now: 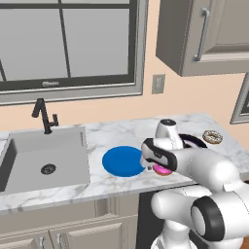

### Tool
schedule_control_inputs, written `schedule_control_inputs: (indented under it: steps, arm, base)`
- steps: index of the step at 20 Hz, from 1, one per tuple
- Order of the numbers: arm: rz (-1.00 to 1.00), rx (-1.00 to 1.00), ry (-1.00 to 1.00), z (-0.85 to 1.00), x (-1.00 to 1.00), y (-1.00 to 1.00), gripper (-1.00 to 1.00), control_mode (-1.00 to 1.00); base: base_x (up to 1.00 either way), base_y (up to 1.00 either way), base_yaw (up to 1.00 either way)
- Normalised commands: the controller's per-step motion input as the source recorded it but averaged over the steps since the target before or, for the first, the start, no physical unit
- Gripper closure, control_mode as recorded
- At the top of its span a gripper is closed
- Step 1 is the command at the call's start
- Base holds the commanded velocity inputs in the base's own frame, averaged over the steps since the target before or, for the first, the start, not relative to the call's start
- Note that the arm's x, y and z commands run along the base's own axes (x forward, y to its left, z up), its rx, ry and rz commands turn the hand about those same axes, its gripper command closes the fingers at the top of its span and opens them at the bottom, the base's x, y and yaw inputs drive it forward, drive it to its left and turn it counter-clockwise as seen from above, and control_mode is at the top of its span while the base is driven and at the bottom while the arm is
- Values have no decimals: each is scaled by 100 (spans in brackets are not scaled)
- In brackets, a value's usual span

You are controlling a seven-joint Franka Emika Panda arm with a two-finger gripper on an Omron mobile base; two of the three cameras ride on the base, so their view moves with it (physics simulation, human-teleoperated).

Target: Place the pastries on the plates.

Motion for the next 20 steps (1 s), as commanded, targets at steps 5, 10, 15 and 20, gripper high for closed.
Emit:
schedule_control_inputs:
  steps: [5,10,15,20]
  arm:
    - [3,0,0,-27,10,0,-100,-100]
    - [3,0,0,-30,5,0,-100,-100]
    - [4,0,0,-29,6,0,-100,-100]
    - [3,0,0,-20,1,0,100,-100]
  base:
    - [0,0,0]
    - [0,0,0]
    - [0,0,0]
    - [0,0,0]
